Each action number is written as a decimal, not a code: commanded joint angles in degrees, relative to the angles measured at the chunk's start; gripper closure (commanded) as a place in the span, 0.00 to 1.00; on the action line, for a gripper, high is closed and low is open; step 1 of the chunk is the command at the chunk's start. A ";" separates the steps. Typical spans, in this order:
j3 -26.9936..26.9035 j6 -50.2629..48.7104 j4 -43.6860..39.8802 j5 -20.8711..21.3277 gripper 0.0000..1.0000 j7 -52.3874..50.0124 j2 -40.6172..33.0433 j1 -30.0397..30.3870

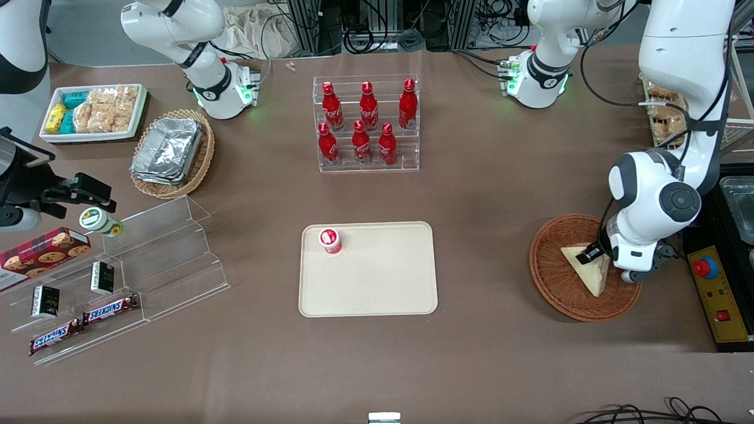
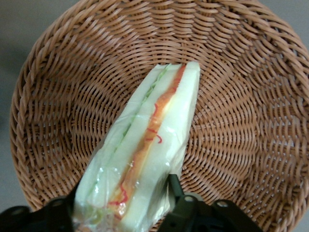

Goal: Place sandwich from basket to tray
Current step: 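Close the left gripper on the end of the wrapped sandwich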

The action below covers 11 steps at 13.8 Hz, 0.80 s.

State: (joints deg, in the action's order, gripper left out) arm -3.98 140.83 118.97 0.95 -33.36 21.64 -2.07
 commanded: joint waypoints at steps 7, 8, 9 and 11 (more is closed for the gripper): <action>0.73 -12.11 -9.96 0.11 0.95 -2.85 2.18 0.23; 0.73 -16.07 -12.16 0.19 0.96 -2.76 2.09 0.14; 0.90 -19.59 -14.18 0.28 0.96 -2.76 1.83 -0.12; 1.69 -27.93 -19.79 0.90 0.96 -2.50 1.57 -0.56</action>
State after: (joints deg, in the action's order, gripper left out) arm -3.07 120.02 105.61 1.02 -35.55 22.38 -2.20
